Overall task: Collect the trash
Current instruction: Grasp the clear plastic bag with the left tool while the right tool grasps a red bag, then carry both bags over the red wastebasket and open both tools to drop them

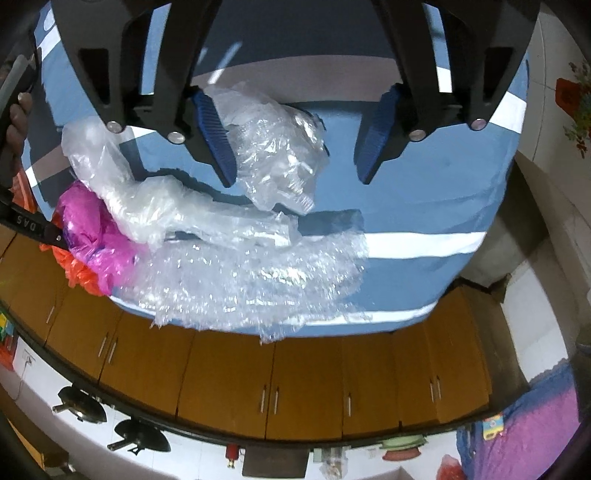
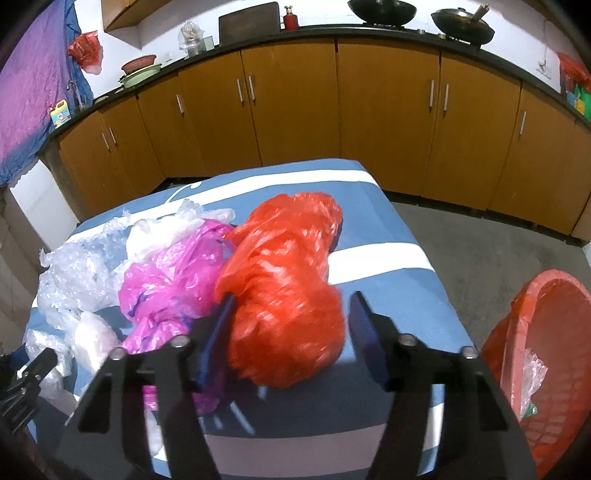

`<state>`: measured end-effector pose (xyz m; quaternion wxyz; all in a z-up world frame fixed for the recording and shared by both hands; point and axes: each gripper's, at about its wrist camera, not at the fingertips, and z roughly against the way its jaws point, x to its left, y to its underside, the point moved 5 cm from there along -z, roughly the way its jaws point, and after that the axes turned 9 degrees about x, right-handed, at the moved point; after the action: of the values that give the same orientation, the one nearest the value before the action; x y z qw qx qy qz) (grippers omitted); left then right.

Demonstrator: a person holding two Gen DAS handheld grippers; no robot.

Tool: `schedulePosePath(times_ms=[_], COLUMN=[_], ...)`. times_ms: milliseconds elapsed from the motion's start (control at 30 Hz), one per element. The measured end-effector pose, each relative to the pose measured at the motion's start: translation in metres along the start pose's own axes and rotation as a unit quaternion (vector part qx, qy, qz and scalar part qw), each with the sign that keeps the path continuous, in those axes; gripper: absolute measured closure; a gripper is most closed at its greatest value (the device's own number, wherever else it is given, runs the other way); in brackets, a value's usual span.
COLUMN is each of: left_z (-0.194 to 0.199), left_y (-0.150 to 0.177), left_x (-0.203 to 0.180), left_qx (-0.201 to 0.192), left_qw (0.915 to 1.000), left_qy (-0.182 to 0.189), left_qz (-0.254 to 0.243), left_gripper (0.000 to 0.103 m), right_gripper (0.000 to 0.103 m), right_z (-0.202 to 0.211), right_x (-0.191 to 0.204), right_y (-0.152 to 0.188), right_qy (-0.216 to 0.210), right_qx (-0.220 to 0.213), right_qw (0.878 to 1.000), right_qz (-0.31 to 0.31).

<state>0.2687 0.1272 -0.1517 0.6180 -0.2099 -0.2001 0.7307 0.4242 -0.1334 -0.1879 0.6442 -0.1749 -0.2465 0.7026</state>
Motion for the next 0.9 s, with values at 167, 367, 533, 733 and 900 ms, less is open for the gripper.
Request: schedulePosePath(times_ms=[167, 367, 533, 733, 900], left_z=[-0.003, -0.002, 0.004, 0.019, 0.039], left_y=[0.003, 0.005, 0.005, 0.003, -0.001], left_x=[0.000, -0.002, 0.000, 0.005, 0.002], left_qx=[0.017, 0.015, 0.004, -0.018, -0.048], left_qw=[0.9998, 0.9997, 0.9998, 0.9993, 0.9980], left_qy=[0.011, 0.019, 0.020, 0.026, 0.038], left_qz=[0.001, 0.002, 0.007, 0.017, 0.015], left_gripper=[0.044, 0.067, 0.074, 0.075, 0.075], right_gripper=[0.061, 0.071, 0.075, 0.077, 0.078], right_z=[-0.002, 0.005, 0.015, 0.033, 0.058], right_x=[-0.002, -0.002, -0.005, -0.011, -0.012], right_y=[0.005, 0.009, 0.015, 0.019, 0.024], right_qy=[-0.009, -0.010, -0.012, -0.014, -0.020], right_qx=[0.008, 0.001, -0.004, -0.017, -0.035], right_qw=[1.000, 1.000, 1.000, 1.000, 0.999], right_qz=[-0.001, 0.004, 0.001, -0.005, -0.006])
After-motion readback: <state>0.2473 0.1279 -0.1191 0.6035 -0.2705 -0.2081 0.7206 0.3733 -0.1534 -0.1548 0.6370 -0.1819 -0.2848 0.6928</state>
